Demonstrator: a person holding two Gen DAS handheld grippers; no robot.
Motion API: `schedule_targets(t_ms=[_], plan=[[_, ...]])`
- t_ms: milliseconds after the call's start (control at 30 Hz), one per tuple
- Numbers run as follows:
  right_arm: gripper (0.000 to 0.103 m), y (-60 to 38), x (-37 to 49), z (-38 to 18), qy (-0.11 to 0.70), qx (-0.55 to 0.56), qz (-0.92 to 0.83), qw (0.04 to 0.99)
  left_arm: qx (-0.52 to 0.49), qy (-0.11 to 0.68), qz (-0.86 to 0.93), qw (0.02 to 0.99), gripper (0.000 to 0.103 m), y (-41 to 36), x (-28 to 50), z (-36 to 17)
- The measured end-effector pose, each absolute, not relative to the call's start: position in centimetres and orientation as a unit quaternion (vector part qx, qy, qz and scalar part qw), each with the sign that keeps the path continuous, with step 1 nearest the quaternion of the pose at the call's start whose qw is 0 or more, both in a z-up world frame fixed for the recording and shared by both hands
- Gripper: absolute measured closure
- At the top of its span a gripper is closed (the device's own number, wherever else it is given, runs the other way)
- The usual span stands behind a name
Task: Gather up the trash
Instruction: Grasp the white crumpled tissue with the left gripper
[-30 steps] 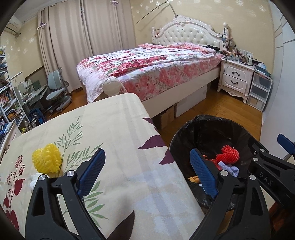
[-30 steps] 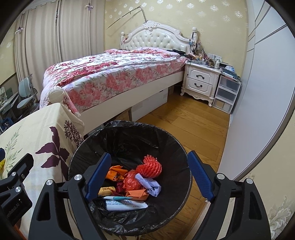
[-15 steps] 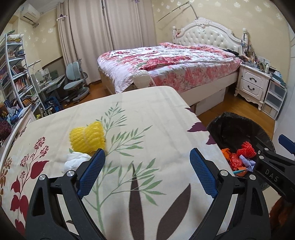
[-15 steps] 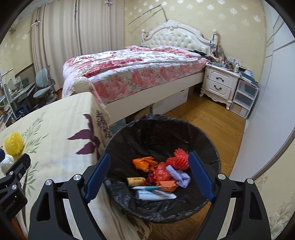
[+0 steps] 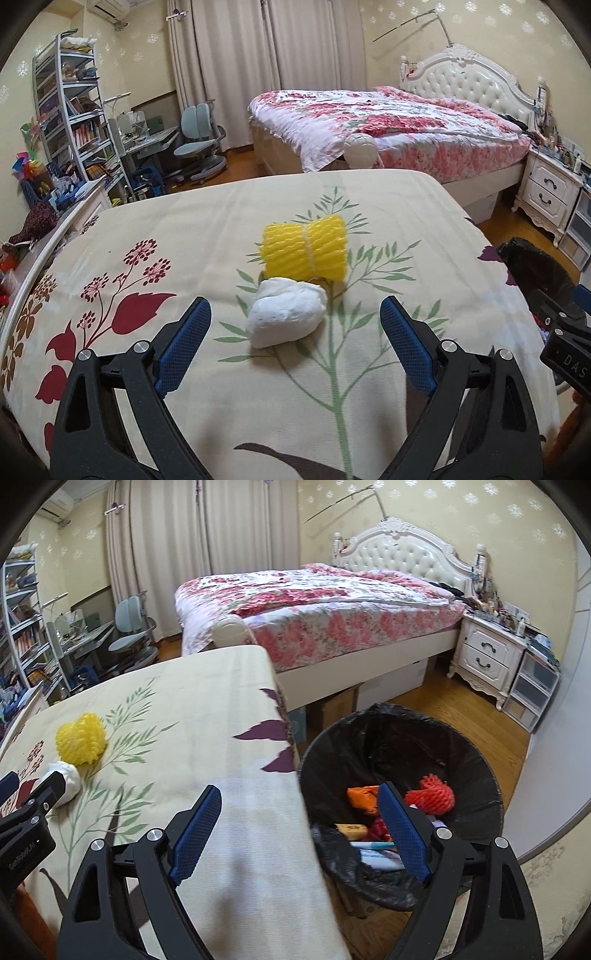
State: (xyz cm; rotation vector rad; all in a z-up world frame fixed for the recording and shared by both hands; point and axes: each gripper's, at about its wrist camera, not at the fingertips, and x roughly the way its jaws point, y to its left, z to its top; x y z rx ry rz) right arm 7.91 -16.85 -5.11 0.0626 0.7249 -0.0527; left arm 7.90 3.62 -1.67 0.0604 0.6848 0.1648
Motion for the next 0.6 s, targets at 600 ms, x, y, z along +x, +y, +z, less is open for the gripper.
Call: schedule_targets(t_ms=[600], plan=[[0.020,-13.2,7.8,-5.3,0.365,0.013,0.017,0.931,0.002,0.373,0.061,0.926,0.018,5.9,9.8,-2.8]])
